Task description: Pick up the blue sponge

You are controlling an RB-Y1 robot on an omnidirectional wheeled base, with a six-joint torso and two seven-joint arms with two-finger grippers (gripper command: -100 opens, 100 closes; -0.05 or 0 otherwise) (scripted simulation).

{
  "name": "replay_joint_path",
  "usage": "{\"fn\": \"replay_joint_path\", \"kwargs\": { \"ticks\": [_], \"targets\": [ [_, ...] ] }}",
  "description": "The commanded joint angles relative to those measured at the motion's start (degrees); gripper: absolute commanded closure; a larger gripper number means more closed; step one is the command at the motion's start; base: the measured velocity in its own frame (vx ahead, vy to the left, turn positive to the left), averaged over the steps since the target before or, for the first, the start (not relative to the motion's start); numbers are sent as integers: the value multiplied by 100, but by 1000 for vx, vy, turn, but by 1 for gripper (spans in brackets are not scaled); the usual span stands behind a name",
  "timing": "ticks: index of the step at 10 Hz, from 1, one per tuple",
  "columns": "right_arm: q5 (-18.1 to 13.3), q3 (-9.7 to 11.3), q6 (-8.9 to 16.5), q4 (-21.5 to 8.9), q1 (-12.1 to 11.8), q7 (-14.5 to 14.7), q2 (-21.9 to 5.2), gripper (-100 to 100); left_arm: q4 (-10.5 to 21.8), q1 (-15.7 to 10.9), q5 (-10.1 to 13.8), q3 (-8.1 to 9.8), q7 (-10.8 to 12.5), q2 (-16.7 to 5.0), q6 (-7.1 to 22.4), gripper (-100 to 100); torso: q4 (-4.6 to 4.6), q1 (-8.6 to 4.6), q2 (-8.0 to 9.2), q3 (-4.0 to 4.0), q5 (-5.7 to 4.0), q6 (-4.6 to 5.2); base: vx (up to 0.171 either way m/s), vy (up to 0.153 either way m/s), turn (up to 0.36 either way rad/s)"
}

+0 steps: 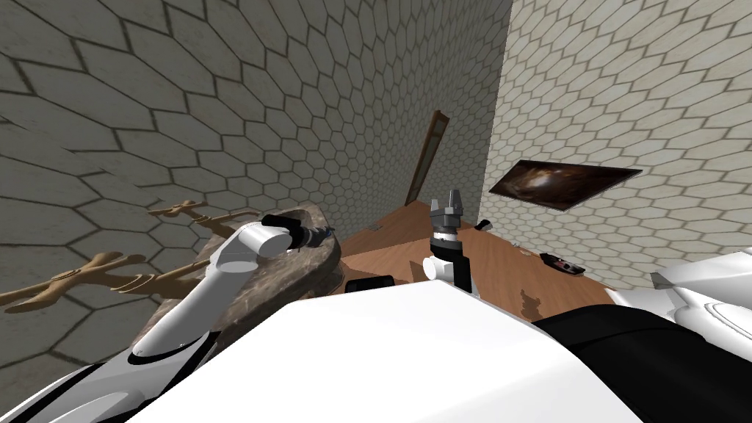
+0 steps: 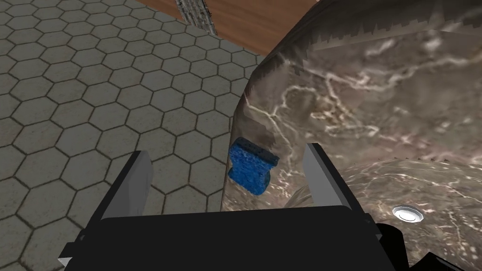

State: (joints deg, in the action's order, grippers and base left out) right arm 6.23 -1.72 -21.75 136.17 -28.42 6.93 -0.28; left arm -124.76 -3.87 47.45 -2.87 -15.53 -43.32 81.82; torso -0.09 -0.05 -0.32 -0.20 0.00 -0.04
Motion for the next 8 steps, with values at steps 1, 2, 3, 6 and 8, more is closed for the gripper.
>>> {"fn": "replay_joint_path", "kwargs": {
  "ticks": [1, 2, 3, 6, 8],
  "targets": [
    [0, 0, 0, 0, 0, 0, 0, 0, 126, -99, 136, -79, -34, -186, 286, -100, 0, 0, 0, 0, 0, 0, 100, -14, -71],
    [0, 0, 0, 0, 0, 0, 0, 0, 126, -99, 136, -79, -34, -186, 439, -100, 0, -1, -5, -2, -1, 0, 80, -13, -36],
    [0, 0, 0, 0, 0, 0, 0, 0, 216, -145, 269, -119, -83, -357, 613, -100, 0, -2, 1, 1, -1, -1, 76, -24, -75],
    [0, 0, 0, 0, 0, 0, 0, 0, 299, -187, 394, -157, -128, -523, 984, -100, 1, -4, 1, 1, -1, 0, 80, -15, -42],
    [0, 0, 0, 0, 0, 0, 0, 0, 376, -225, 509, -193, -171, -682, 1226, -100, 0, 1, -2, -1, 0, 0, 92, -2, -44]
  ]
}}
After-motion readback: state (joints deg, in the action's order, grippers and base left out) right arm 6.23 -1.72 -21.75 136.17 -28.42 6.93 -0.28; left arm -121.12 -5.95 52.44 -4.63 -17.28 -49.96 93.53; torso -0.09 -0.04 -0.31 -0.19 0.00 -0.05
